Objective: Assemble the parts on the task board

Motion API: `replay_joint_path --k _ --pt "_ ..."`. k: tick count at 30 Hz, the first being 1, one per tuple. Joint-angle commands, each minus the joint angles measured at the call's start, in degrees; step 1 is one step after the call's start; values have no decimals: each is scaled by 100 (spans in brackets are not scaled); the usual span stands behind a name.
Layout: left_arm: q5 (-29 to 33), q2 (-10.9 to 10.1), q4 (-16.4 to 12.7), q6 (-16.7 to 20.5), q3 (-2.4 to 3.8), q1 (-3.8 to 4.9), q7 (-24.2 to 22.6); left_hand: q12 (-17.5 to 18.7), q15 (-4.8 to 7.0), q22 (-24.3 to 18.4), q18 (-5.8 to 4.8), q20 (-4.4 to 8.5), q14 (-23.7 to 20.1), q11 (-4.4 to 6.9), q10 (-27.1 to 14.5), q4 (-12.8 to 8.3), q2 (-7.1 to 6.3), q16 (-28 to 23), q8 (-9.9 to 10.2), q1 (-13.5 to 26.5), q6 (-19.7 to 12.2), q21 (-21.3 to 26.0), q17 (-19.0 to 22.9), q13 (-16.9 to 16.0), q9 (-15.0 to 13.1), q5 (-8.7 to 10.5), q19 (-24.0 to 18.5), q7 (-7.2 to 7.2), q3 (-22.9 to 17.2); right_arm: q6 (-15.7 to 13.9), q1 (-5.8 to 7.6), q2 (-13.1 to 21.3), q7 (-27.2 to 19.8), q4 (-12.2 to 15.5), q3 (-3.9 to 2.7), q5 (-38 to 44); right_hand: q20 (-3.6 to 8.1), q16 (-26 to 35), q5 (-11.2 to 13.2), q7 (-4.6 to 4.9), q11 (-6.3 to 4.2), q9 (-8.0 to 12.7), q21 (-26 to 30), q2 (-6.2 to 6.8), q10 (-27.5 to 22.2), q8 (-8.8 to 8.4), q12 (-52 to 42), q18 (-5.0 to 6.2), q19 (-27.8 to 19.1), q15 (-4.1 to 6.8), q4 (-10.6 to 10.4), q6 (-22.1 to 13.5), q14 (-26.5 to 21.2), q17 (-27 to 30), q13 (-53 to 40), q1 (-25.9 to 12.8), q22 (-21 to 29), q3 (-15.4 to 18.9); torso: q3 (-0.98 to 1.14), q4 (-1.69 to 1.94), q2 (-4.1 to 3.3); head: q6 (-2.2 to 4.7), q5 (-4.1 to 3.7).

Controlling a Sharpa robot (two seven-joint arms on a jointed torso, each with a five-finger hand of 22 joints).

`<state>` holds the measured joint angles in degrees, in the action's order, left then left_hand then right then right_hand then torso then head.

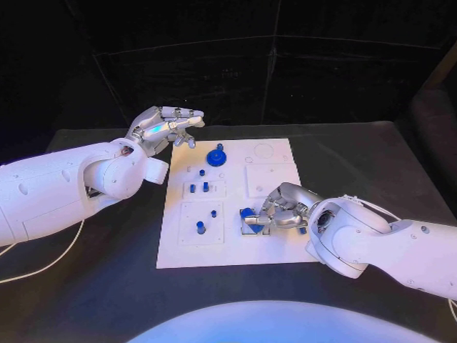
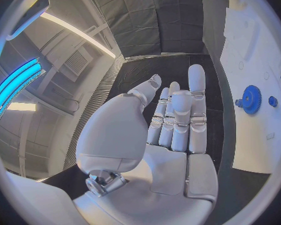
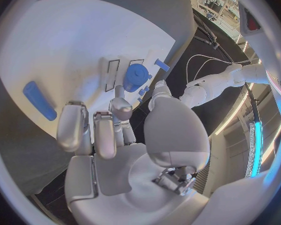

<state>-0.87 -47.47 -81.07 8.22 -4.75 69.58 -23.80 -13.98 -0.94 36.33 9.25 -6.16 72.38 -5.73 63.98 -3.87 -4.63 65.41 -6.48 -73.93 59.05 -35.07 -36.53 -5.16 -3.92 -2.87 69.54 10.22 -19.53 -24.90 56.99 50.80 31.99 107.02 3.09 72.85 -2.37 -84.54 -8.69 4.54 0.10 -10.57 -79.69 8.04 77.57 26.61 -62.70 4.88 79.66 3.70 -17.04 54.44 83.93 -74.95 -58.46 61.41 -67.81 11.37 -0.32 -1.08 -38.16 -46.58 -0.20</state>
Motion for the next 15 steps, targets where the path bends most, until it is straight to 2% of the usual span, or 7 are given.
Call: replay_joint_path --k 1,4,15 --pt "17 -1 -5 -78 3 7 -6 -21 -4 -6 117 -45 -42 -8 -40 6 50 0 -2 4 -36 21 6 -9 6 8 7 -9 32 28 7 -20 -33 2 -2 -7 -13 35 -136 4 -1 8 38 -69 -42 32 42 -38 -7 8 11 -43 359 -196 -8 22 -1 -134 -1 0 -2 -4 -3" --pt "17 -1 -4 -80 3 7 -5 -24 -5 -10 117 -46 -44 -11 -51 4 48 0 -2 -2 -43 25 12 -9 6 8 10 -6 42 107 7 -34 -53 7 -2 6 -14 34 -312 2 -3 8 37 -144 -33 53 54 -39 -2 9 24 -44 363 -208 -19 151 -8 -206 0 -1 -3 -8 0" --pt "17 3 11 -82 3 7 -2 -24 -5 -10 117 -46 -44 -11 -51 4 48 0 -2 -2 -43 25 12 -9 6 8 10 -6 42 259 7 -45 -191 68 -2 72 8 -12 -475 -55 -49 -21 -23 -317 57 164 -6 -62 61 42 23 111 389 -319 -128 183 -129 -227 6 -5 1 -12 0"
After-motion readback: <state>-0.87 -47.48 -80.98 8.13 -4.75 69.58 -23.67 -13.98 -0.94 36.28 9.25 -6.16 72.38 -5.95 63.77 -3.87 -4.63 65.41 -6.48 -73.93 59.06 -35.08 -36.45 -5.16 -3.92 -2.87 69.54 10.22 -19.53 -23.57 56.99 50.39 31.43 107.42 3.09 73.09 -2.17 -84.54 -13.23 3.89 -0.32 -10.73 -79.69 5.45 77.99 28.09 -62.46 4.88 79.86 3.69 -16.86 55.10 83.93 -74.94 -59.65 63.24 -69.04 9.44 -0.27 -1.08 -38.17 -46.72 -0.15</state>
